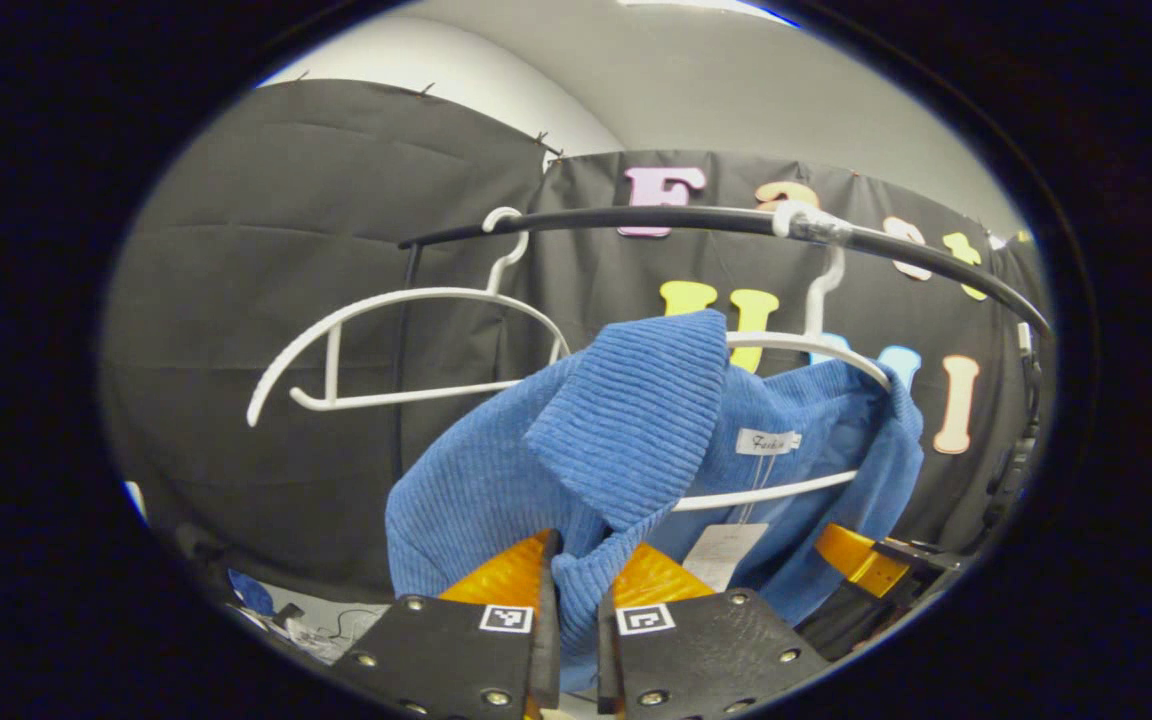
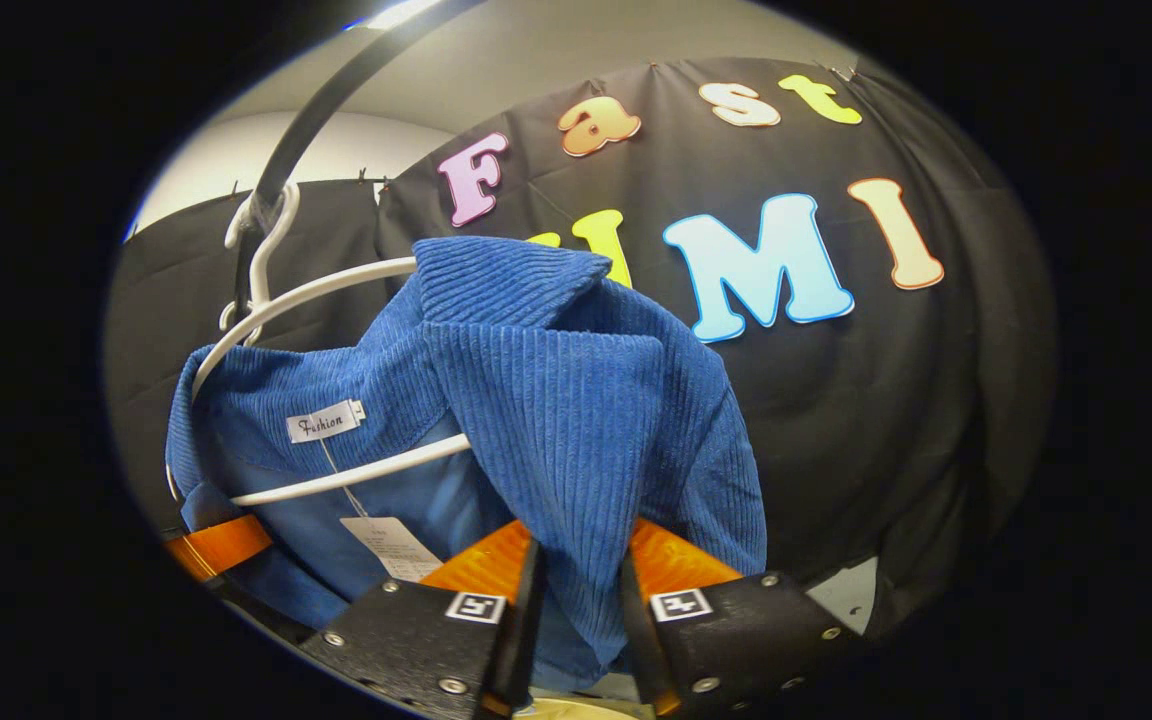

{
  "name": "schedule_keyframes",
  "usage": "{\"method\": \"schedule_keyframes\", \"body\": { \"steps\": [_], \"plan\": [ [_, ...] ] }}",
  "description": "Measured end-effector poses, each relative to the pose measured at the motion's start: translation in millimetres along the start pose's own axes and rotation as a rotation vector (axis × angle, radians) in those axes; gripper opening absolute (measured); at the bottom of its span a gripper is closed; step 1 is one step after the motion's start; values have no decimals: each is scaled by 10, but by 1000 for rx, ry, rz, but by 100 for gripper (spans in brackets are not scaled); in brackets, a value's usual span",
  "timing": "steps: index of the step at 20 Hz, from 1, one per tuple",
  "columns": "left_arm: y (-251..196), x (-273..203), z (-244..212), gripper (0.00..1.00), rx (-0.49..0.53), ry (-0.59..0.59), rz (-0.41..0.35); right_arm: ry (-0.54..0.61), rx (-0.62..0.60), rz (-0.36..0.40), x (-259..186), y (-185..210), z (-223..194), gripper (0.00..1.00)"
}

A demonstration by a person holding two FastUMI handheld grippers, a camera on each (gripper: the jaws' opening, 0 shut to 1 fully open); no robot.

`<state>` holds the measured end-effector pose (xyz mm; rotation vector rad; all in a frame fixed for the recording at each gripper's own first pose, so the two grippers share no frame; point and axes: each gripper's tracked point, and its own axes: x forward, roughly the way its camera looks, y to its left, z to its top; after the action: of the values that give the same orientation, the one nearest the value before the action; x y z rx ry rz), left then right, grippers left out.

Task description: Grasp the clothes on the hanger with both hands and then place them into the laundry hamper below.

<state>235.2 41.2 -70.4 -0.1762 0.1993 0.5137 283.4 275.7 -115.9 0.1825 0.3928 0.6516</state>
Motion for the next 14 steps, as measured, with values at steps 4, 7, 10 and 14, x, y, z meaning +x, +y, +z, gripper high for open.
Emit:
{"method": "schedule_keyframes", "body": {
  "steps": [4, 7, 10, 14],
  "plan": [
    [35, -67, 5, 14, -22, -5, -22, -14, -34, 28, -11, 58, 41, 6],
    [-67, -74, -13, 2, -37, -9, -80, -16, -48, 102, -6, 179, 52, 0],
    [-92, -153, 21, 2, -54, -16, -114, -24, -68, 101, -21, 154, 76, 0],
    [-102, -244, 126, 2, -60, -45, -129, -29, -58, 90, -32, 155, 81, 0]
  ]
}}
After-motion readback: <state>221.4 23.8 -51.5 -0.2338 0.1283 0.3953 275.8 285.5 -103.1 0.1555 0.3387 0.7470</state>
